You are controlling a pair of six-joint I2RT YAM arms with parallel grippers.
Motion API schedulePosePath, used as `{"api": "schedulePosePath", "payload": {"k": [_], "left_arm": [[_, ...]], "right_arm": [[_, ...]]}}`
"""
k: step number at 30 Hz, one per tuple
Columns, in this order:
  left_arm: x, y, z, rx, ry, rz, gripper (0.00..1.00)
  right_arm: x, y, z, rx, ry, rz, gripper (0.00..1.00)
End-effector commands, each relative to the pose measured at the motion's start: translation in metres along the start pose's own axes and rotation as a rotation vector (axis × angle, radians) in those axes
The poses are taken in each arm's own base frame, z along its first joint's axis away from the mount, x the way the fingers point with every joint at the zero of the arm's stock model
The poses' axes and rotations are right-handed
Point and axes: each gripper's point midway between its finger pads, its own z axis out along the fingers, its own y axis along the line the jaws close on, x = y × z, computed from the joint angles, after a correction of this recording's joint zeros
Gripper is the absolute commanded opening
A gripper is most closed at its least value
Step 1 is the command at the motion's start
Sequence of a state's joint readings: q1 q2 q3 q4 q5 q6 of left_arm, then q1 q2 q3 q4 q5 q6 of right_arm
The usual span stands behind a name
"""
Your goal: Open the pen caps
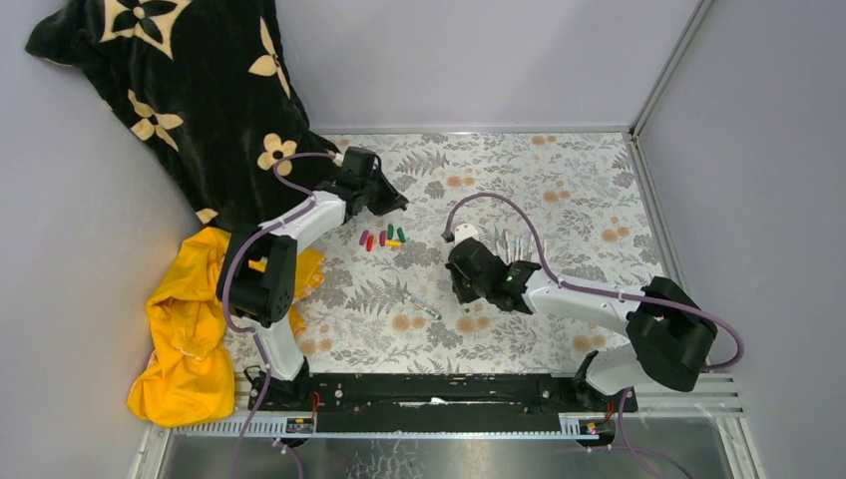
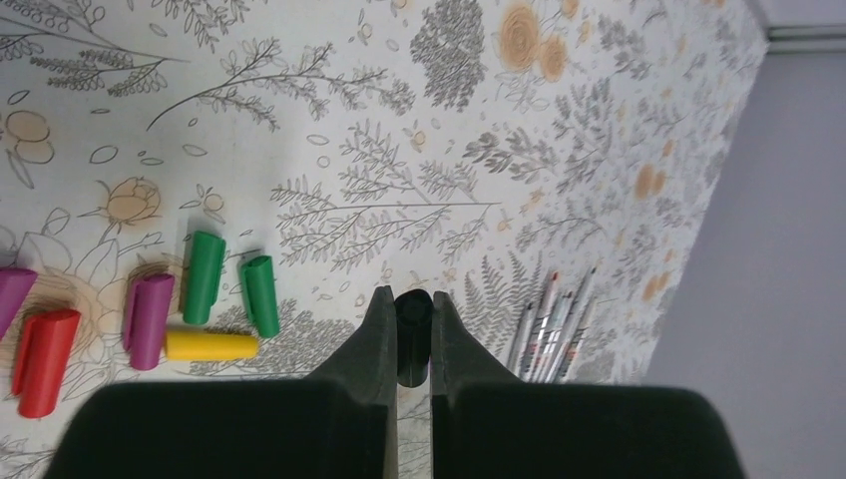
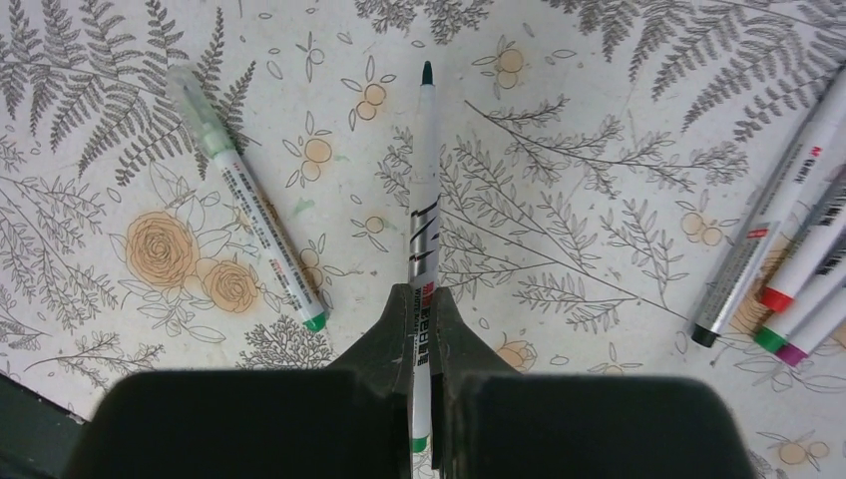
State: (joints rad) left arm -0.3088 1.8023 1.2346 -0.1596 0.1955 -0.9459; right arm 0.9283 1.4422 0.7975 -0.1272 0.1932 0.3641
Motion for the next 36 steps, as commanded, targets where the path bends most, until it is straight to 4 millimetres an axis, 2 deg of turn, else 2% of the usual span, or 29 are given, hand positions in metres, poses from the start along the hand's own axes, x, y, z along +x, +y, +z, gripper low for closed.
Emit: {"api": "schedulePosePath", "payload": {"k": [1,7,9,12,17,23,31,36], "left_arm": [[0.001,0.016,-0.001,-0.102,-0.025,0.109,0.0],[0.022,0.074,-0.001,-0.277,-0.011,0.118,0.01],[0.023,0.086,-0.001,-0.316,-0.022,0.117,0.1],[0.025,0.096,-0.002,-0.349,-0.028,0.106,0.17],[0.027,0.107,-0.002,-0.381,-0.043,0.091,0.23],[0.028,0.114,-0.001,-0.399,-0.046,0.09,0.36],[0.024,0.112,-0.006,-0.401,-0.071,0.084,0.37],[0.023,0.102,-0.012,-0.37,-0.078,0.069,0.38]], "right_arm": [[-0.041,-0.02,-0.018,0.093,-0.113,0.054,0.0],[-0.046,-0.067,-0.012,0.228,-0.108,0.142,0.0],[-0.046,-0.078,-0.008,0.257,-0.099,0.159,0.0],[-0.045,-0.086,0.0,0.274,-0.082,0.169,0.0],[-0.042,-0.098,0.014,0.31,-0.05,0.171,0.0],[-0.035,-0.111,0.027,0.339,-0.023,0.195,0.0],[-0.029,-0.123,0.035,0.365,0.006,0.204,0.0],[-0.026,-0.132,0.037,0.399,0.021,0.201,0.06]]}}
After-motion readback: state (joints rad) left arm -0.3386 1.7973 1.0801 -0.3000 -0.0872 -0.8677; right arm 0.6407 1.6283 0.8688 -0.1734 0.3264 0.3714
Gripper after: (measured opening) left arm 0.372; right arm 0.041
